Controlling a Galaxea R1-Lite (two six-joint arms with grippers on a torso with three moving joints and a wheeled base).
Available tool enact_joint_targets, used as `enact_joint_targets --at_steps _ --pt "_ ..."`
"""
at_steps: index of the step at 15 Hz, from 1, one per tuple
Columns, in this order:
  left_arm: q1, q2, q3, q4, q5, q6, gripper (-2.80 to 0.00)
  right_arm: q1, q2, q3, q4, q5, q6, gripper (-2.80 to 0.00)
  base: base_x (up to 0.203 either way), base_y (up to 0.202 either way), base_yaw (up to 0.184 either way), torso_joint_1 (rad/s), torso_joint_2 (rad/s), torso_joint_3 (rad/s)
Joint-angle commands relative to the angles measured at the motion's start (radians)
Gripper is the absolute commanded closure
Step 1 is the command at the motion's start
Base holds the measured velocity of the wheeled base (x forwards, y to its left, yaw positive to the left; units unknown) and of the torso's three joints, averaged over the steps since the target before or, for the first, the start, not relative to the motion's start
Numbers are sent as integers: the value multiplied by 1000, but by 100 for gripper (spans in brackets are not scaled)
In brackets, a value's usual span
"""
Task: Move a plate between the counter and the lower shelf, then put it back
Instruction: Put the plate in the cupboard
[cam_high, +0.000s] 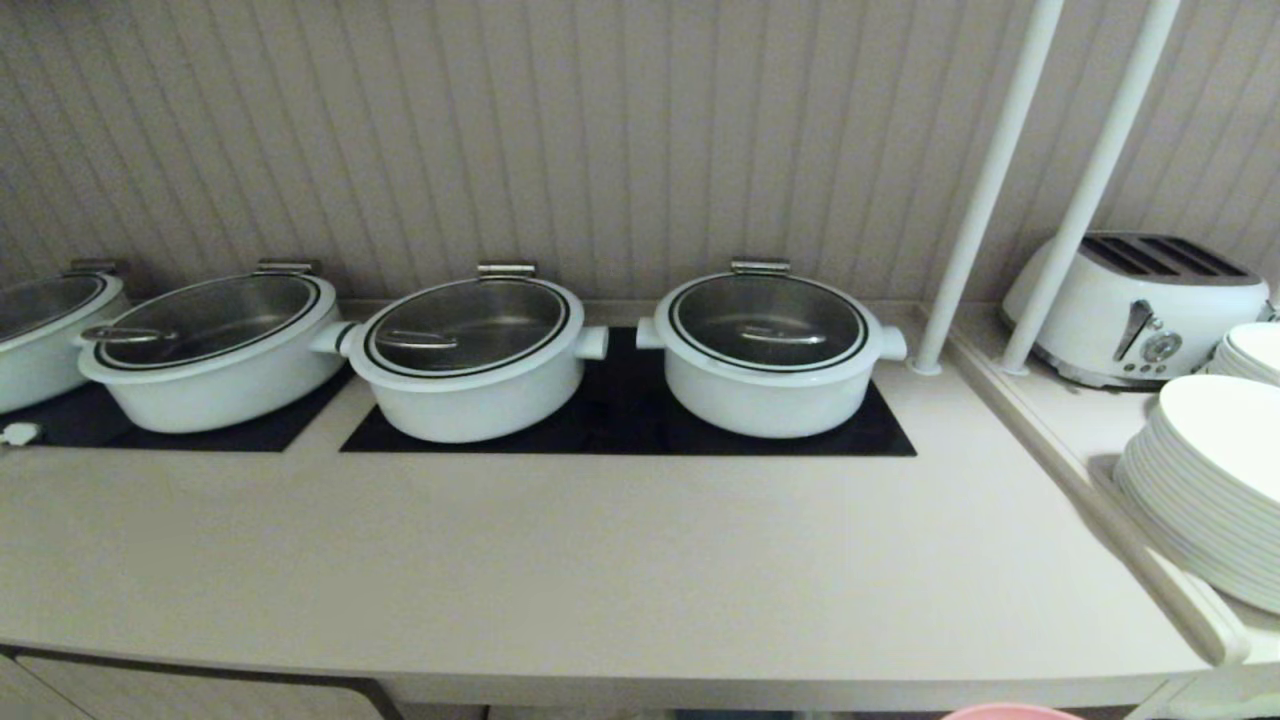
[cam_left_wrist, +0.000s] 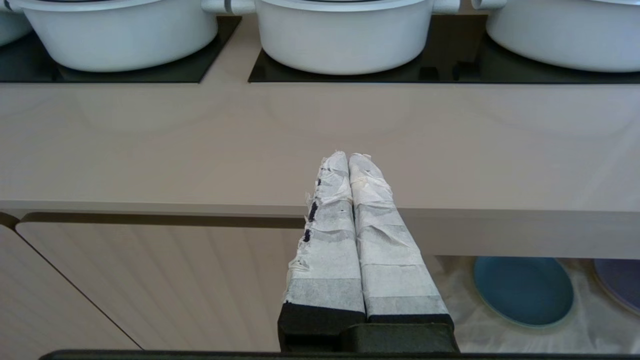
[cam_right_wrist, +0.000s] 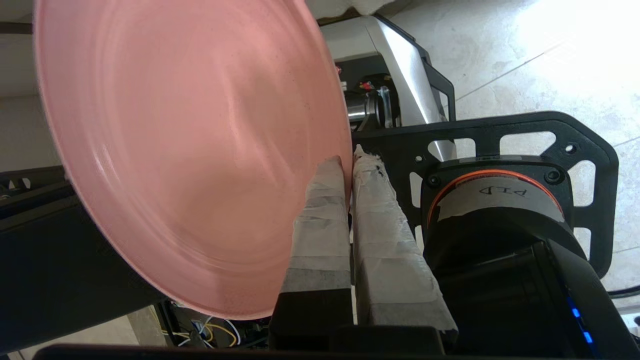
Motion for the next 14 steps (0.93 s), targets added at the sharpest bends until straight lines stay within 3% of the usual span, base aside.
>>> enact_joint_targets --at_steps 1,14 --pt "0 0 0 0 0 0 0 4 4 0 -2 0 5 0 0 0 0 0 0 0" --pt "0 0 0 0 0 0 0 36 4 -8 -5 -2 3 0 0 0 0 0 0 0"
